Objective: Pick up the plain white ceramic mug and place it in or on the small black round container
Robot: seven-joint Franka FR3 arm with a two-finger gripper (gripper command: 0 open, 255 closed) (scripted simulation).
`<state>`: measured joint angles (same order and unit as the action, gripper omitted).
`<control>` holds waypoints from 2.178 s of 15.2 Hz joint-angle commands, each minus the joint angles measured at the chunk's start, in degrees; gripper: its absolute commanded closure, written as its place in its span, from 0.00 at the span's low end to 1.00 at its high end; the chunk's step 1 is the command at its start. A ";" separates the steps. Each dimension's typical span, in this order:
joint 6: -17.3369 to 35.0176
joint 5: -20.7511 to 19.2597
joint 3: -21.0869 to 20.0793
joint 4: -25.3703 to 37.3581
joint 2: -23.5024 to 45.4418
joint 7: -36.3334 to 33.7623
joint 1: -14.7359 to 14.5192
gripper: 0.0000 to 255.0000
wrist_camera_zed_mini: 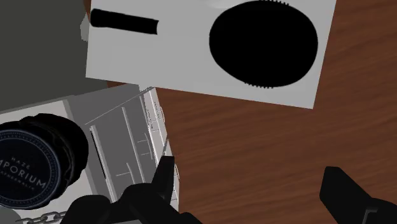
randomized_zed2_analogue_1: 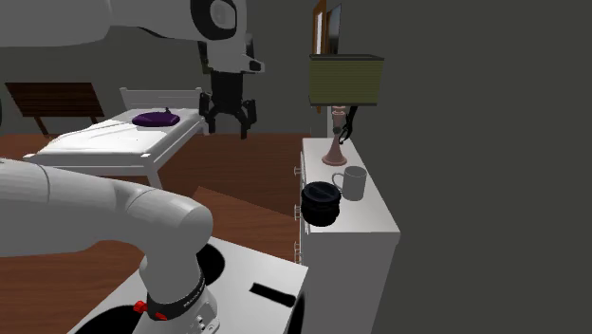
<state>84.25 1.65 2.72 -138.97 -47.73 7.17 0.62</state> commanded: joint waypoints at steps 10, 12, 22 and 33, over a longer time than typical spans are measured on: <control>9.78 -5.44 7.69 4.66 15.46 7.35 2.80 0.00; 11.66 -6.10 9.30 6.44 19.29 8.94 3.25 0.00; 18.47 -5.59 16.41 19.30 39.94 17.38 5.37 0.00; 19.00 1.18 20.29 41.86 65.19 26.90 10.98 0.00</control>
<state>103.62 2.04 22.84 -99.86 14.87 33.21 10.83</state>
